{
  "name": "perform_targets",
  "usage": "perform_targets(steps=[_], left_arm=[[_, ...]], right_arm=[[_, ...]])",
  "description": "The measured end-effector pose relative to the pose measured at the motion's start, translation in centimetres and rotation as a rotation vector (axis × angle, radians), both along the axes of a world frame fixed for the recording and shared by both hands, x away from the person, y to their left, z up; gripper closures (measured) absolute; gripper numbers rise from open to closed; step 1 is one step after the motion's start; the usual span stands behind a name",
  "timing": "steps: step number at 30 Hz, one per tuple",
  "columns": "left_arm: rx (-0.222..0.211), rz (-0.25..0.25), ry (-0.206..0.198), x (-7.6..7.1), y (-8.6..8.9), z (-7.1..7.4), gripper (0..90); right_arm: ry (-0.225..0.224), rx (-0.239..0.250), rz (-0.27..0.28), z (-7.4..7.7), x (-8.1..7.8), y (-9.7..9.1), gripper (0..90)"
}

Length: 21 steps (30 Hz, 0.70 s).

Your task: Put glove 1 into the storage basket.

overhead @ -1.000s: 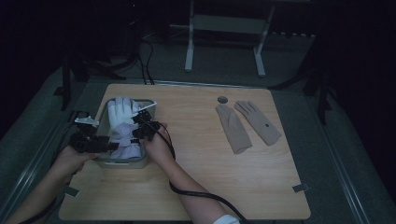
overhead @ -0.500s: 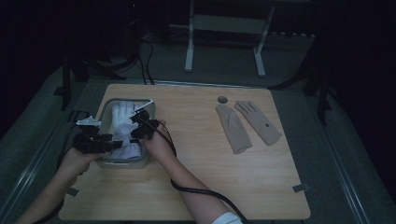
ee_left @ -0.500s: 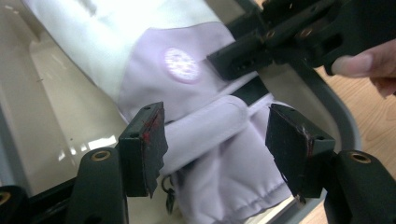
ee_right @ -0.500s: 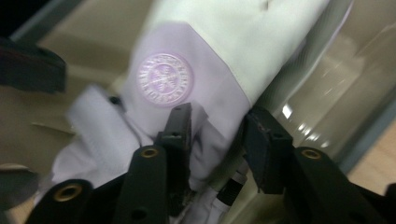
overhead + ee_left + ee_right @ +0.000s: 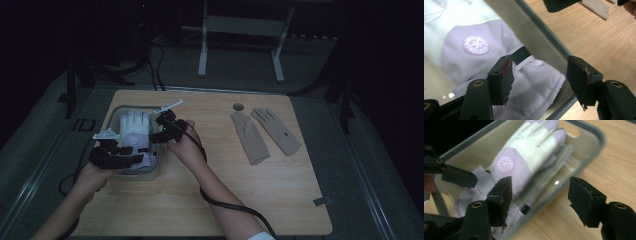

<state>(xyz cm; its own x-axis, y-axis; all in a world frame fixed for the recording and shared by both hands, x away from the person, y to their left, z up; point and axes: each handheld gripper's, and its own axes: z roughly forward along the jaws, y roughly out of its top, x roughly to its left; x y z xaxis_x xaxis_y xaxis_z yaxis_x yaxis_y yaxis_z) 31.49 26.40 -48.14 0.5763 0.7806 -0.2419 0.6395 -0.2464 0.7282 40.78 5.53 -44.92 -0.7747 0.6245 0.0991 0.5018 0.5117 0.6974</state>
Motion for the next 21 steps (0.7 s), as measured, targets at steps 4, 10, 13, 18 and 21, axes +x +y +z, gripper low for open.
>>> perform_targets(steps=[4,10,13,18,21], left_arm=[[-0.003,-0.019,-0.013,0.0,-1.2,0.4,39.5],[-0.015,-0.061,-0.038,-0.3,-3.2,1.0,41.7],[-0.019,-0.08,-0.047,-0.5,-4.3,1.2,41.7],[-0.041,-0.127,-0.053,-0.9,-6.4,1.3,41.7],[-0.053,-0.156,-0.061,-1.2,-7.6,1.2,41.7]], right_arm=[[0.021,0.026,-0.008,0.3,0.1,-2.6,25.0],[0.033,0.03,-0.021,0.5,0.2,-6.1,18.8],[0.033,0.026,-0.023,0.6,0.1,-7.0,18.6],[0.028,0.029,-0.056,0.7,0.1,-10.3,18.6],[0.021,0.035,-0.075,0.8,0.1,-11.8,18.6]])
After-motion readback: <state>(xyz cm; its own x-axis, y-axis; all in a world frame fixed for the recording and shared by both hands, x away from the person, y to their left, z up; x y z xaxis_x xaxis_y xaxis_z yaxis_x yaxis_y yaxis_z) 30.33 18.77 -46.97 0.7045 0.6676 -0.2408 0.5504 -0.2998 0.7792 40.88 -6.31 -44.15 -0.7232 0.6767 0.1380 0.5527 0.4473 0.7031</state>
